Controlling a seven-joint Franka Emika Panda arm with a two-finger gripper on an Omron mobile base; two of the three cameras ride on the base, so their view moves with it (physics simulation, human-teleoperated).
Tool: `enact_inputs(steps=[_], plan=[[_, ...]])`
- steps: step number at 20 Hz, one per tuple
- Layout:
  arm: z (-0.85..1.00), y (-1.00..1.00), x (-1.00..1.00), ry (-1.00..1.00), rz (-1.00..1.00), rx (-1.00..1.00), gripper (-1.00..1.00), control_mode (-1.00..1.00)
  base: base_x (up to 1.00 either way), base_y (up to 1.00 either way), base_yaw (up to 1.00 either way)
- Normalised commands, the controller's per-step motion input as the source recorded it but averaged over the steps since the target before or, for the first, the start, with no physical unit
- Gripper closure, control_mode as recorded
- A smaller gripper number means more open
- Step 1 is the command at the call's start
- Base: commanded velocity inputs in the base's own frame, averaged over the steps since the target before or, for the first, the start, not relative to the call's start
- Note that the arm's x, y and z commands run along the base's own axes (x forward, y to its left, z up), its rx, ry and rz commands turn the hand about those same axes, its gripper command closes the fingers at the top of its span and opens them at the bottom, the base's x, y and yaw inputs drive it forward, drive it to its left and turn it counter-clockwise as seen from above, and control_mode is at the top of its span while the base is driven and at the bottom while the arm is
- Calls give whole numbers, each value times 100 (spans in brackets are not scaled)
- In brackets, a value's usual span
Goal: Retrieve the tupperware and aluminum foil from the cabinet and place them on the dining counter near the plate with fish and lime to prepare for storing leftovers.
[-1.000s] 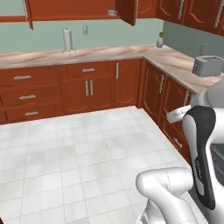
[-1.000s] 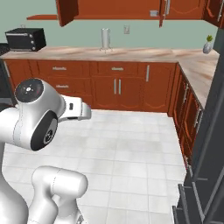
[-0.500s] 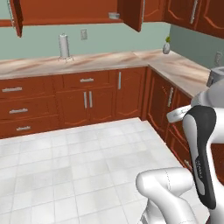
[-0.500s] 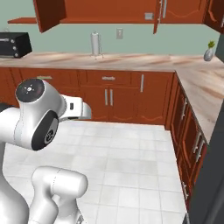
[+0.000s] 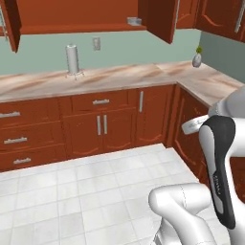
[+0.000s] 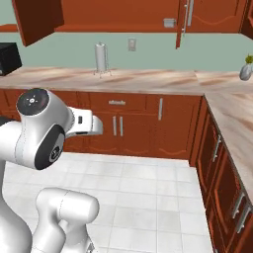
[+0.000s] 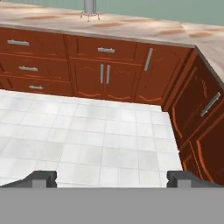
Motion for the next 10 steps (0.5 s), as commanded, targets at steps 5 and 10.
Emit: enact_inputs(steps=[5,10], plan=[[0,0,0,0,0,0,-100,100,100,-26,0],[0,0,0,0,0,0,-100,100,100,-30,0]])
